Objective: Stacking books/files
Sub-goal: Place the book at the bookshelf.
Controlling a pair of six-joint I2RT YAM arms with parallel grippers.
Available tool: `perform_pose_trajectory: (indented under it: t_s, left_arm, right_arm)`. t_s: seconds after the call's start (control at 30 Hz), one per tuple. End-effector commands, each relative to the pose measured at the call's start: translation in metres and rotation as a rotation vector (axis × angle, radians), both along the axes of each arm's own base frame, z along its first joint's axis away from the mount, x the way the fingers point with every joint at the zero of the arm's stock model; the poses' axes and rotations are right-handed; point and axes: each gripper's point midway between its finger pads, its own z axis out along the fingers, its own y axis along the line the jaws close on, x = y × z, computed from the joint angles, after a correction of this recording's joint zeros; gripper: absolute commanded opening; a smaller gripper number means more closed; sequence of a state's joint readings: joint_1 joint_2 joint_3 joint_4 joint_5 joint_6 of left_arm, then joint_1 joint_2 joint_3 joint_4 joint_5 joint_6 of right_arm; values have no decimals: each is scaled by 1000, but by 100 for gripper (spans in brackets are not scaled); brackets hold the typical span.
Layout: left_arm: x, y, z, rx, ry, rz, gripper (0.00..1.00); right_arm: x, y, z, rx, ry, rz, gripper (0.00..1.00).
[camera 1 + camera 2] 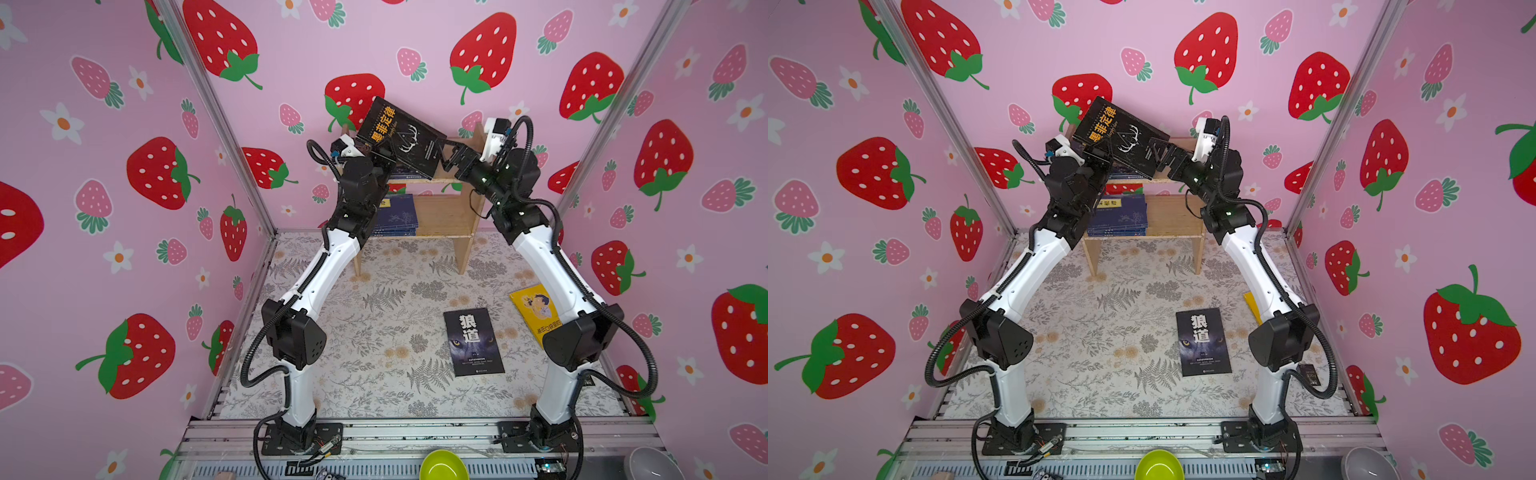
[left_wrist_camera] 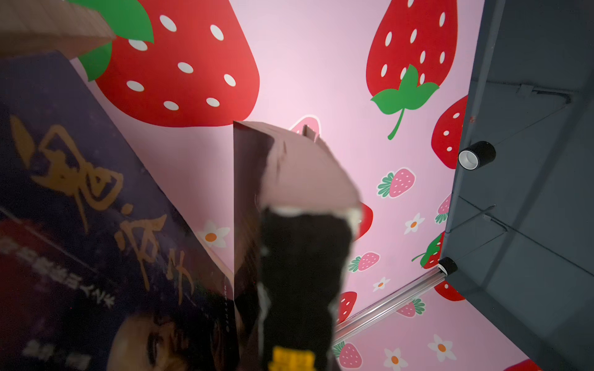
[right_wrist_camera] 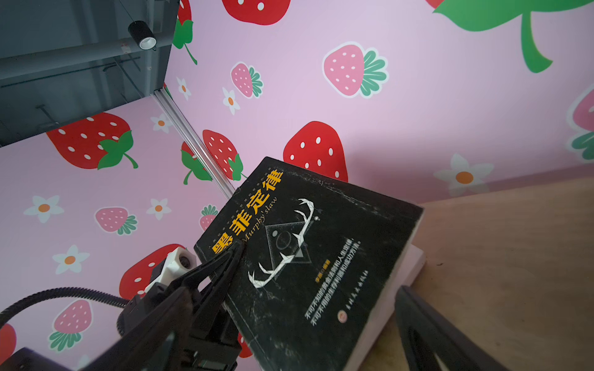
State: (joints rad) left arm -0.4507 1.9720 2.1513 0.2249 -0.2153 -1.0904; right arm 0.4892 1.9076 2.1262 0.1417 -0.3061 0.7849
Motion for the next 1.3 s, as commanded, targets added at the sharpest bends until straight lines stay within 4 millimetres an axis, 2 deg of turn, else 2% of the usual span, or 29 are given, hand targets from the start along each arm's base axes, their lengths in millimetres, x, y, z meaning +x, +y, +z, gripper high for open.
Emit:
perform_pose_trajectory:
  t_s: [0.0,0.2,0.37,0.53,0.77,0.87,1.1,1.27]
  left_arm:
    - [-25,34,59,-66,-127,157,0]
    - [-15,37,44,-55,-91,230,0]
    - [-13,41,40,-60,-73,258,0]
    - [-3,37,26,-70,-26,255,0]
    - [-1,35,17,-48,7,280,3]
    - [0,33,13,-41,15,274,5]
    - [-8,36,4,-25,48,270,39]
    - [-17,45,1,-16,64,295,52]
  right_arm:
    - [13,17,-9,4,-13,-7,100]
    - [24,33,-34,-27,40,-16,100]
    - [27,35,-40,-40,50,-31,100]
    - [26,41,-44,-50,61,-32,100]
    - [22,59,-55,-91,57,-46,100]
    - [26,64,-59,-95,60,-45,99]
    - [33,70,-66,-81,81,-34,98]
    - [35,72,-67,-74,91,-34,98]
